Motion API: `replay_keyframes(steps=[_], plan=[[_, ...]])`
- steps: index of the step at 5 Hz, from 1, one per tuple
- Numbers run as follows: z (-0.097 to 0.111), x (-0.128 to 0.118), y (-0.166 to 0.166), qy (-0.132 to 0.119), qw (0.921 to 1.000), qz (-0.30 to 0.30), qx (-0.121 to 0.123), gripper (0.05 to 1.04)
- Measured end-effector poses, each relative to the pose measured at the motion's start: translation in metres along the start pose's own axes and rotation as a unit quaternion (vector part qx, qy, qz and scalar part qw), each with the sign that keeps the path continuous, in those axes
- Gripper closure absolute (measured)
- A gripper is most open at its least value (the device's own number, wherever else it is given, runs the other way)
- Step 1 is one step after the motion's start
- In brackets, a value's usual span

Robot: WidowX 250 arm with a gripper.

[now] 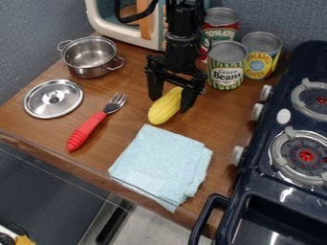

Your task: Moved the corn cob to the right

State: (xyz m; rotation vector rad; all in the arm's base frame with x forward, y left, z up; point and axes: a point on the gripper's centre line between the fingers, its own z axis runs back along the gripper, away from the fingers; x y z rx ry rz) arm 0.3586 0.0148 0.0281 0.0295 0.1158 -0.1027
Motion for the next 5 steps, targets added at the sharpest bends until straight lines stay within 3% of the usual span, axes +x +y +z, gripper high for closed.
replay_keyframes(steps=[2, 3, 4, 5], plan=[[-0.003, -0.004, -0.004, 0.001, 0.9998, -0.005, -0.017, 0.083], [0.026, -0.018, 0.007, -0.050, 0.9986, 0.003, -0.015, 0.083], [0.072, -0.045, 0.020, -0.117, 0.9927, 0.027, -0.014, 0.083], [0.078, -0.056, 0.023, -0.123, 0.9920, 0.029, -0.009, 0.083]])
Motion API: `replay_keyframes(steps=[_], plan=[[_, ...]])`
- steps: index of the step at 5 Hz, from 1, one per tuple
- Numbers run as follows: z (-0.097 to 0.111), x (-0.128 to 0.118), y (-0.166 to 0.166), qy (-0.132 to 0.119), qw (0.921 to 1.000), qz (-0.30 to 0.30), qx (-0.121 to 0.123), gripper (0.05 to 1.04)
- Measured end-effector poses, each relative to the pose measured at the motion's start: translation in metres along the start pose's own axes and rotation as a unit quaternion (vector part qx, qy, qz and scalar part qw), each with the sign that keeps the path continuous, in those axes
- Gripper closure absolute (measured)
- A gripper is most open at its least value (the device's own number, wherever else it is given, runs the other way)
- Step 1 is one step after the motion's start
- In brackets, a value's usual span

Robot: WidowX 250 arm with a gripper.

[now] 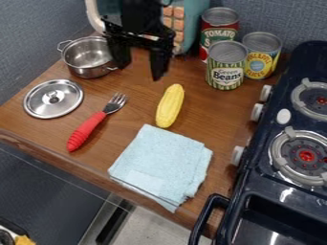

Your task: Moved the corn cob to the right

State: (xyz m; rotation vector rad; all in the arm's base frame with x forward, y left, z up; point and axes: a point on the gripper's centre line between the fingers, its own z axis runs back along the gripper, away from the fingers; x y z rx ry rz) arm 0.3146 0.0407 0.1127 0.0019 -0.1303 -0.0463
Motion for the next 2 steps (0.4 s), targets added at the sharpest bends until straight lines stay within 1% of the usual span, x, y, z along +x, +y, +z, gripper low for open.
replay_keyframes(steps=[1, 2], plan=[[0.0086, -0.0123, 0.0046, 0.013, 0.9997, 0.003, 0.021, 0.083], [0.0114, -0.0122, 0.0060, 0.029, 0.9993, -0.002, 0.021, 0.083]])
